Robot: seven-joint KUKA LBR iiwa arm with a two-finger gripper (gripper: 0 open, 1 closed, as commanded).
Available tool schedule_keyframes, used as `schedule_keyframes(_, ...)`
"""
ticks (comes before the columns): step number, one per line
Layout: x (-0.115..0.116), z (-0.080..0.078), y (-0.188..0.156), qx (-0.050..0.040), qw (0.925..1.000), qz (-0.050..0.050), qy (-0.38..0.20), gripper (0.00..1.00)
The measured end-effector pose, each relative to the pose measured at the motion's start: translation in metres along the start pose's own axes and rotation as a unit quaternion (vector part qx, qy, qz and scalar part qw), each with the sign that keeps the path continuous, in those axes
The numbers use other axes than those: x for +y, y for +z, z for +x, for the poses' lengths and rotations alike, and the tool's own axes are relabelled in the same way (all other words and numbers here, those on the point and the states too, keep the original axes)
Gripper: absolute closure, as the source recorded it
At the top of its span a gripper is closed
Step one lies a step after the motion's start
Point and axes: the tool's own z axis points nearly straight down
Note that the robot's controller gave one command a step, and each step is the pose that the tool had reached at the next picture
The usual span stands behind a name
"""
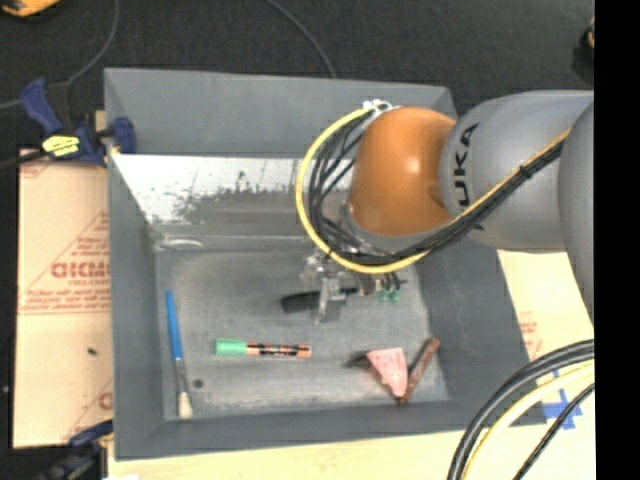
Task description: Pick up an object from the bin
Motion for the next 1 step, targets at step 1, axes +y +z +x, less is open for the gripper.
schedule_keyframes(1, -0.0003, -0.001, -0.0146, -0.0021, 1.0, 0.0, 0.0, 1.0)
